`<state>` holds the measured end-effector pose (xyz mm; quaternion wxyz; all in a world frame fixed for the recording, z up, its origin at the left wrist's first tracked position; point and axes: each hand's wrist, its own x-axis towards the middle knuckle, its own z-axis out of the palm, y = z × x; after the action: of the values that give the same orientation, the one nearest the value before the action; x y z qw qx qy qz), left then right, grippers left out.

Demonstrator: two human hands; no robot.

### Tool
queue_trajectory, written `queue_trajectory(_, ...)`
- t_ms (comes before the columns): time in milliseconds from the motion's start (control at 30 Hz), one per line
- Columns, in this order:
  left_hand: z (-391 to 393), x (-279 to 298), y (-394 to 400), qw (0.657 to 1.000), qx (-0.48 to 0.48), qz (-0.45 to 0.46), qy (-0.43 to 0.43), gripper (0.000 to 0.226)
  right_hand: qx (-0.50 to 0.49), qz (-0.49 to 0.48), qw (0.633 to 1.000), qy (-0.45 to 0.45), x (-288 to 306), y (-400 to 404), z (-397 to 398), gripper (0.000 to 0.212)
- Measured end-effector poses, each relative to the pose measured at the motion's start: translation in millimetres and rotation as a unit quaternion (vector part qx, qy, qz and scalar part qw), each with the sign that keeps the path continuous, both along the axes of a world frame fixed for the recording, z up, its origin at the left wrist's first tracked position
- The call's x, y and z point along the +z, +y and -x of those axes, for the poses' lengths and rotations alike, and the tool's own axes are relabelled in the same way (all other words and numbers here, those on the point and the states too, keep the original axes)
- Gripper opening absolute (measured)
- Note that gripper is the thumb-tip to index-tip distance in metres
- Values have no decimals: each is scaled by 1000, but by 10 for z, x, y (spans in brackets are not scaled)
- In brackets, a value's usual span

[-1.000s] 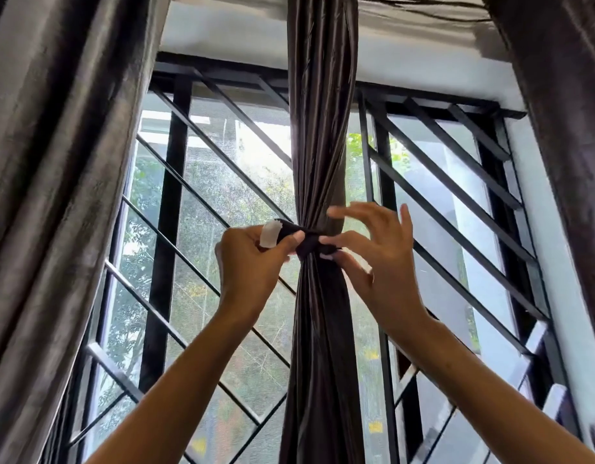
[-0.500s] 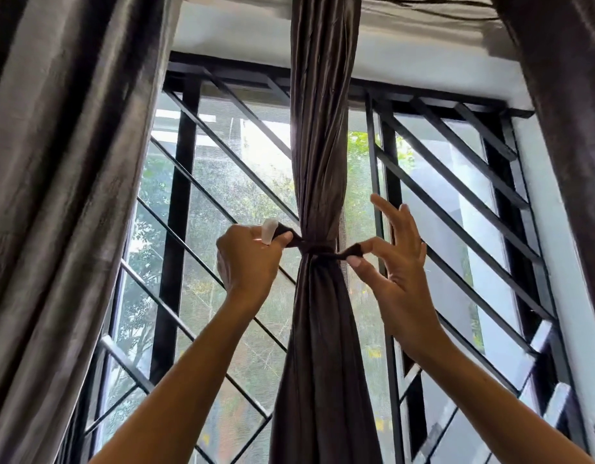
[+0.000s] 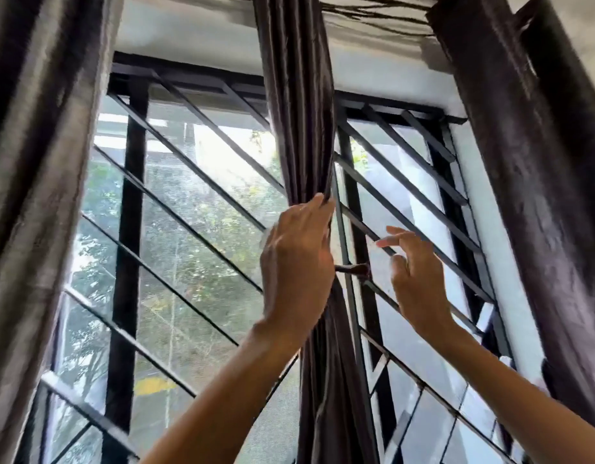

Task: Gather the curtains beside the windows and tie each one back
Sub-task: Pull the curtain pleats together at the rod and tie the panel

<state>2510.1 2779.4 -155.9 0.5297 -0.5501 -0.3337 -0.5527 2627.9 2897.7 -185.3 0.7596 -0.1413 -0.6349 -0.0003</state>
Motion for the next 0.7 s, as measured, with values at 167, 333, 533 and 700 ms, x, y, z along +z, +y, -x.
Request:
queue_trajectory(167,-512,76,425,999,5,19,33,36,-170,-84,982,-15,160,253,-573,28)
queue_trajectory(333,-1162,132,834,989,-91,108,-49,33,-293,-122,948,-3,371,527,-1383,21)
queue_trajectory(533,-1905,168,1580,987,-108,107,-47,33,-357,-120,926,15,546,1171,-2341,20)
queue_trajectory(700,-2451,273,2320,989,-94,92,-68,30,-349,-92,932,13,651,1875,-2820,26)
